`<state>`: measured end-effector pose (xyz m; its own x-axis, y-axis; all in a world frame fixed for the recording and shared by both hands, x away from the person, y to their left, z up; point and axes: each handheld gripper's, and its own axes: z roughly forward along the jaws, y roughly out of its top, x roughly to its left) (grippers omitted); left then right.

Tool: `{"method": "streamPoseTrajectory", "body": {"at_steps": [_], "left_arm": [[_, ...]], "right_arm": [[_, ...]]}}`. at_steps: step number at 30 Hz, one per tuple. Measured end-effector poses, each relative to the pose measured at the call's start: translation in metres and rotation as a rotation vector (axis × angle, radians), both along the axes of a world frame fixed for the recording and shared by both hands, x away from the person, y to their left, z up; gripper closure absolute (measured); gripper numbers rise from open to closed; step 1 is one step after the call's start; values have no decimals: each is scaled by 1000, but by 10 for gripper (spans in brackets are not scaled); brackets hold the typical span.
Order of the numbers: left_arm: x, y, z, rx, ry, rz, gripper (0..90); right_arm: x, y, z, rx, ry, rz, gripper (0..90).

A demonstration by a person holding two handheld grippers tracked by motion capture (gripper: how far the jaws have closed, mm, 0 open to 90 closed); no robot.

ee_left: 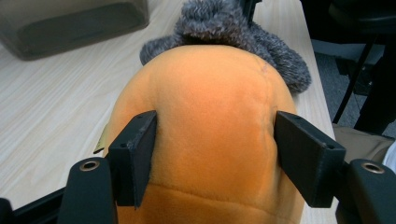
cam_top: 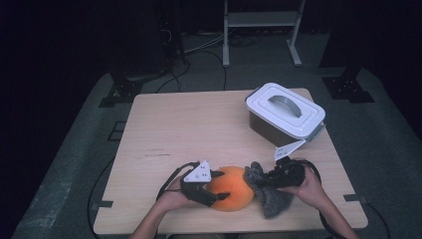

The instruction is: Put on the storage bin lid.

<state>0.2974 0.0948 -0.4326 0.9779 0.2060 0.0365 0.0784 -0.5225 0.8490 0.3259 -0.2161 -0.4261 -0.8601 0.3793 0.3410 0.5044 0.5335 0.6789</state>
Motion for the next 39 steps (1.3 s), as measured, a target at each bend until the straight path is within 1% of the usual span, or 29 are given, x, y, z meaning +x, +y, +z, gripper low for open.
{"method": "streamPoseTrajectory", "body": {"at_steps": [2, 4, 7, 9, 11, 12, 13, 14, 15, 16, 17, 18, 19, 20, 22, 23, 24, 25, 26, 27, 28, 29, 31, 32, 33, 35, 37, 38, 39], "left_arm": [[-2, -3, 1, 1, -3, -2, 315], [-5, -8, 3, 9, -15, -24, 315], [-8, -11, 5, 20, -27, -34, 311], [-8, -10, 6, 21, -24, -36, 310], [-7, -6, 11, 14, -18, -34, 261], [-7, -6, 11, 14, -18, -34, 215], [-5, -4, 17, -6, 3, -3, 163], [-5, -4, 17, -6, 3, -3, 123], [-3, -3, 19, -5, -2, 12, 123], [-1, -3, 19, 5, -4, 20, 95], [1, -4, 18, 12, 3, 25, 78], [2, -5, 16, 21, 18, 26, 78], [5, -10, 8, 54, 50, 11, 78], [4, -12, 5, 56, 32, 11, 79], [3, -14, 3, 64, 26, 10, 94], [2, -16, 3, 73, -1, 17, 149], [-1, -17, 4, 82, -42, 13, 263], [-2, -18, 5, 82, -70, 8, 303], [-2, -18, 5, 82, -70, 8, 336], [-4, -18, 7, 72, -102, 12, 367], [-4, -18, 7, 72, -102, 12, 381], [-4, -18, 9, 62, -121, 18, 381], [-3, -18, 14, 51, -136, 26, 395], [-3, -19, 16, 57, -164, 34, 395], [-3, -20, 18, 61, -208, 38, 394], [-3, -22, 17, 61, -210, 30, 388], [-4, -24, 16, 60, -206, 27, 379], [-4, -24, 16, 55, -200, 27, 357], [-3, -23, 17, 63, -175, 26, 293]], "right_arm": [[-1, -4, 3, 6, -6, -7, 747], [0, -2, 15, 43, -30, -6, 747], [1, 12, 29, 61, -64, 21, 746], [1, 18, 31, 58, -70, 33, 746], [0, 32, 27, 1, -85, 63, 743], [0, 32, 27, 1, -85, 63, 743], [-3, 33, 25, -4, -95, 65, 744], [-3, 33, 25, -4, -95, 65, 744], [-4, 32, 24, -8, -95, 64, 743], [-5, 30, 22, -11, -93, 67, 743], [-6, 27, 19, 0, -73, 70, 743], [-6, 27, 19, 0, -73, 70, 743], [-8, 23, 16, 3, -68, 69, 743], [-8, 21, 15, 6, -65, 66, 743], [-8, 20, 14, 7, -62, 56, 743], [-8, 18, 12, 12, -62, 51, 743], [-8, 15, 9, 25, -56, 35, 743], [-8, 13, 8, 31, -53, 30, 744], [-8, 13, 8, 31, -53, 30, 744], [-8, 10, 10, 39, -57, 24, 747], [-8, 10, 10, 39, -57, 24, 747], [-8, 9, 12, 37, -60, 22, 748], [-6, 8, 19, 30, -79, 15, 749], [-5, 9, 28, 9, -111, 2, 749], [-4, 10, 31, 10, -121, 1, 749], [-3, 14, 40, 39, -134, 15, 750], [-3, 18, 45, 43, -144, 22, 749], [-3, 24, 48, 38, -153, 37, 749], [-3, 33, 47, 6, -163, 54, 746]]}}
